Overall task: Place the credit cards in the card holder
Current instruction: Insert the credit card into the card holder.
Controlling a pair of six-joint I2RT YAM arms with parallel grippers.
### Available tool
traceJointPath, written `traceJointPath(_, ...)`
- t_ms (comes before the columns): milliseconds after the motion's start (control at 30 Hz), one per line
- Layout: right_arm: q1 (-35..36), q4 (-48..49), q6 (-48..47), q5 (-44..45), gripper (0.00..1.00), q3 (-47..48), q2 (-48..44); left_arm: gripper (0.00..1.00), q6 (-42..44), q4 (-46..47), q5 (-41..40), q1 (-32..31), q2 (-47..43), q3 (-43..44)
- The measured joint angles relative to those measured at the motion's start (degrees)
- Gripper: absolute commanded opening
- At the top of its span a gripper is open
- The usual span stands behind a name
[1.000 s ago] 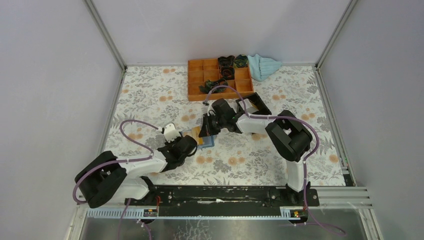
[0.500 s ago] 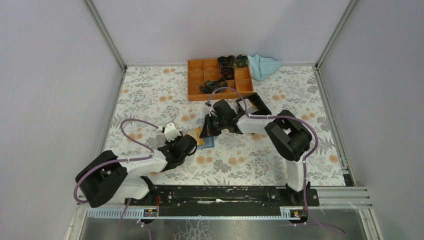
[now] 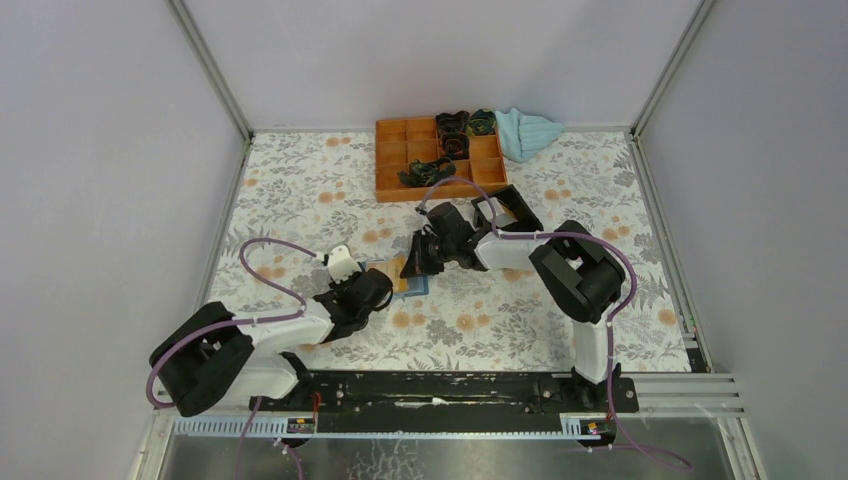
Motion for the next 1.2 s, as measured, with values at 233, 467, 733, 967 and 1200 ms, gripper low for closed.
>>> traceJointPath(233, 0.1, -0.3, 1.4, 0.1, 0.0, 0.0, -0.2, 0.34, 0.0, 0.0, 0.1, 0.1, -0.1, 0.0)
traceJointPath(467, 0.1, -1.6, 1.9, -0.1, 0.0, 0.4, -0.2, 0.34, 0.0, 0.0, 0.2, 0.1, -0.1, -0.1)
traceJointPath(733, 0.1, -5.3, 1.7, -0.6, 0.0, 2.6, -0.2, 0.33, 0.0, 0.1, 0.3, 0.2, -0.3, -0.2)
traceJointPath(967, 0.1, -7.1, 1.3, -1.6, 0.0, 3.7, 0.4, 0.33, 0.0, 0.2, 0.3, 0.2, -0.4, -0.3)
traceJointPath(1200, 0.1, -6.4, 1.8, -3.0, 0.0, 4.0, 1.6, 0.33, 0.0, 0.1, 0.5, 0.2, -0.9, -0.6)
